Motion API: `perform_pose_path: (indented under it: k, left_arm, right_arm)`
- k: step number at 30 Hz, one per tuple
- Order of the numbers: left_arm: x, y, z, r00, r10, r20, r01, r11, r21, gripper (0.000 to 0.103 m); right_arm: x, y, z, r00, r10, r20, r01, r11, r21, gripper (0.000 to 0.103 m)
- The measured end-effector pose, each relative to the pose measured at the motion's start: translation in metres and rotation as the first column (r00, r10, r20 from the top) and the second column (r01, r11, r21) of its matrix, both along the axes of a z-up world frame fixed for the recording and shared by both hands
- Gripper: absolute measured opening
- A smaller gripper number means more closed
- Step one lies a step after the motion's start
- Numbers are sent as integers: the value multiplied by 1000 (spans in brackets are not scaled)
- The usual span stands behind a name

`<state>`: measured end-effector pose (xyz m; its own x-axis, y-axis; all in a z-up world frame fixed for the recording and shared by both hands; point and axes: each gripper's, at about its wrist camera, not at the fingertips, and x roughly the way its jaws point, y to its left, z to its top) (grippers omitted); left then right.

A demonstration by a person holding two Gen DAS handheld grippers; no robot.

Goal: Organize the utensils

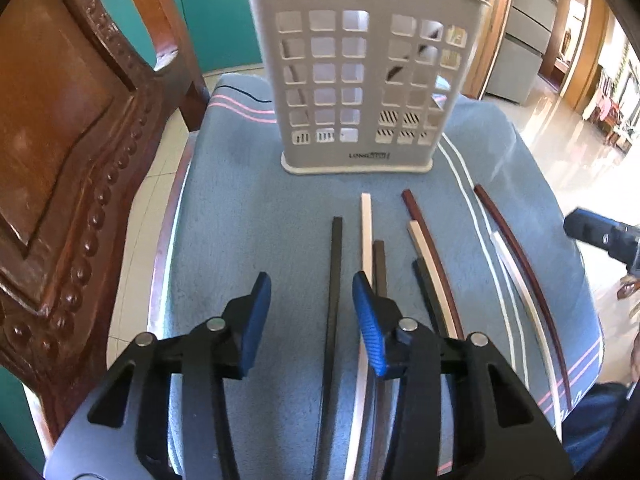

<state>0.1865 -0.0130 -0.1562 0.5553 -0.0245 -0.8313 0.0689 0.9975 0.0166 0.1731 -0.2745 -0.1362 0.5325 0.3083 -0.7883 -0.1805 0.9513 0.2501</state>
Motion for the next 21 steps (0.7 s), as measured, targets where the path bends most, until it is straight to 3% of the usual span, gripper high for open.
perform_pose_path:
  k: [5,13,21]
  left_arm:
    - [6,6,-1,1000,12,-19,-12,1000,-2,44]
    - [10,-8,-22,999,-7,-49,12,994,107,45]
    - [8,-12,-24,999,22,-45,-16,991,129,51]
  right_arm:
    - [-3,26,-7,998,61,-2,-61,996,-71,37]
    - [2,57,-31,997,66,-29,-72,953,-295,37]
    - [4,64,-40,997,71,-26,-75,944,-322,37]
